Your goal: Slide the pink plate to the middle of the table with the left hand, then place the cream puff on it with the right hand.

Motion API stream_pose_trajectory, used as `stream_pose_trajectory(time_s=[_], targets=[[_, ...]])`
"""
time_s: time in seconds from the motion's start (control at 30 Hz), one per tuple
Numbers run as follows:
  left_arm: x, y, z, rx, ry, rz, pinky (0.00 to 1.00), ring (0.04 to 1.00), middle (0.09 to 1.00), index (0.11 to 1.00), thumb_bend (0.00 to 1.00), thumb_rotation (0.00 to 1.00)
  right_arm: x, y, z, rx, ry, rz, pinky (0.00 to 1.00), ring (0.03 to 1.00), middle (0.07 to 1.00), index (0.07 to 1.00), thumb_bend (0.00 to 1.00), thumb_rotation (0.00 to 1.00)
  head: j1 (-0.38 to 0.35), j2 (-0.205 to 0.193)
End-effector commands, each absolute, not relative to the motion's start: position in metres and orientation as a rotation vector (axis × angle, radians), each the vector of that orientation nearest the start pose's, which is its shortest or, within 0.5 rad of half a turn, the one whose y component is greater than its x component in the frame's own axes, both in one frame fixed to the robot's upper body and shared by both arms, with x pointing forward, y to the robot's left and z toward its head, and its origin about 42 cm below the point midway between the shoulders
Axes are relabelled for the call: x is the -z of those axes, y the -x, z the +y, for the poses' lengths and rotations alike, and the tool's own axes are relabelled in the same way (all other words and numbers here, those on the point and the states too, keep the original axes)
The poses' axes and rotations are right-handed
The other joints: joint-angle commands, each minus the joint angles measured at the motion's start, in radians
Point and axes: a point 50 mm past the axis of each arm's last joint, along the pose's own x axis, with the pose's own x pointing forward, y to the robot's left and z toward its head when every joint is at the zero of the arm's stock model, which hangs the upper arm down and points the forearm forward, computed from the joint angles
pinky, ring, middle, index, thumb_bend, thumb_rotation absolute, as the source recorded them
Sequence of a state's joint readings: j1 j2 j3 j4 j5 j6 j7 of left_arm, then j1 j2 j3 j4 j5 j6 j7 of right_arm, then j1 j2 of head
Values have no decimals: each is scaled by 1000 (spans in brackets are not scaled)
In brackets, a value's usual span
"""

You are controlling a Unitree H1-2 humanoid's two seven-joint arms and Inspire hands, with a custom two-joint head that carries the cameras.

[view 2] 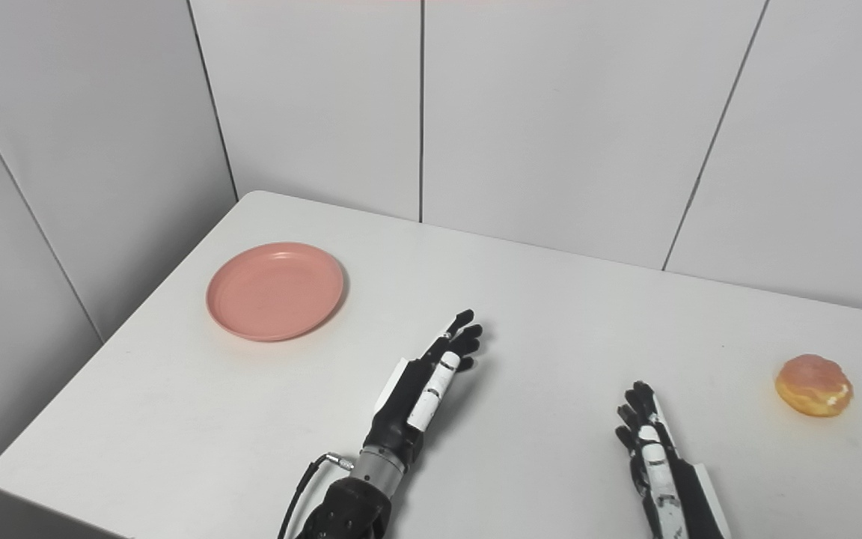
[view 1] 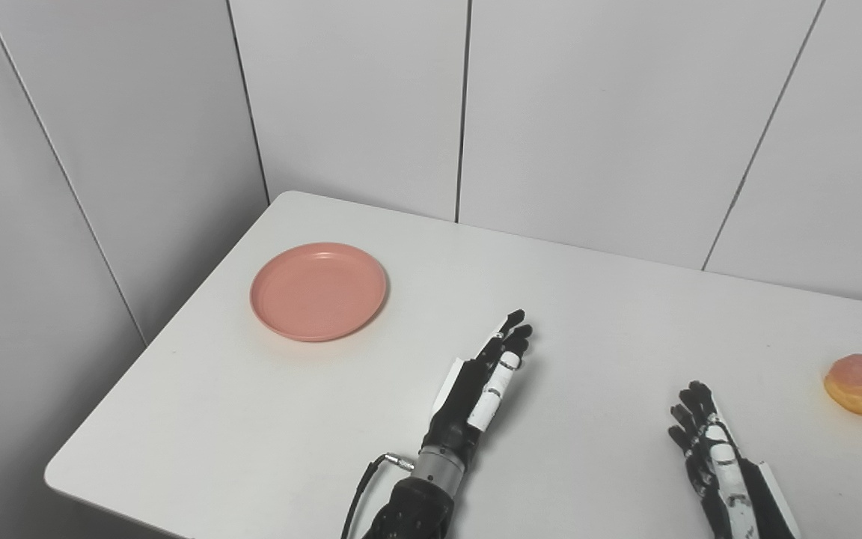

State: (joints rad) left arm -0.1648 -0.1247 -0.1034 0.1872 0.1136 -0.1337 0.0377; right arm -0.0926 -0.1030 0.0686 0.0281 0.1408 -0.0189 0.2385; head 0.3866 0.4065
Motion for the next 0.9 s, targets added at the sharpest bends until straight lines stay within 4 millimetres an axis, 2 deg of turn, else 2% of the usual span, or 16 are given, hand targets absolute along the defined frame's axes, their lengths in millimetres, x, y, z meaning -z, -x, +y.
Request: stream_pose_trajectory(time_s=[0.0,0.47,0.87], targets=[[-60,-304,123,115,-1,25,909,920,924,918,446,1000,-107,-308,-217,-309,-16,-44,1000,1000,1000,1000,160,1000,-1,2],[-65,-302,128,106,13,13,911,924,927,920,435,1000,-115,-306,-211,-306,-13,-51,1000,1000,1000,1000,120,1000,2,7],[-85,-298,134,142,17,-37,920,927,936,932,452,1000,-121,-304,-203,-302,-28,-52,1000,1000,1000,1000,97,1000,-1,20]])
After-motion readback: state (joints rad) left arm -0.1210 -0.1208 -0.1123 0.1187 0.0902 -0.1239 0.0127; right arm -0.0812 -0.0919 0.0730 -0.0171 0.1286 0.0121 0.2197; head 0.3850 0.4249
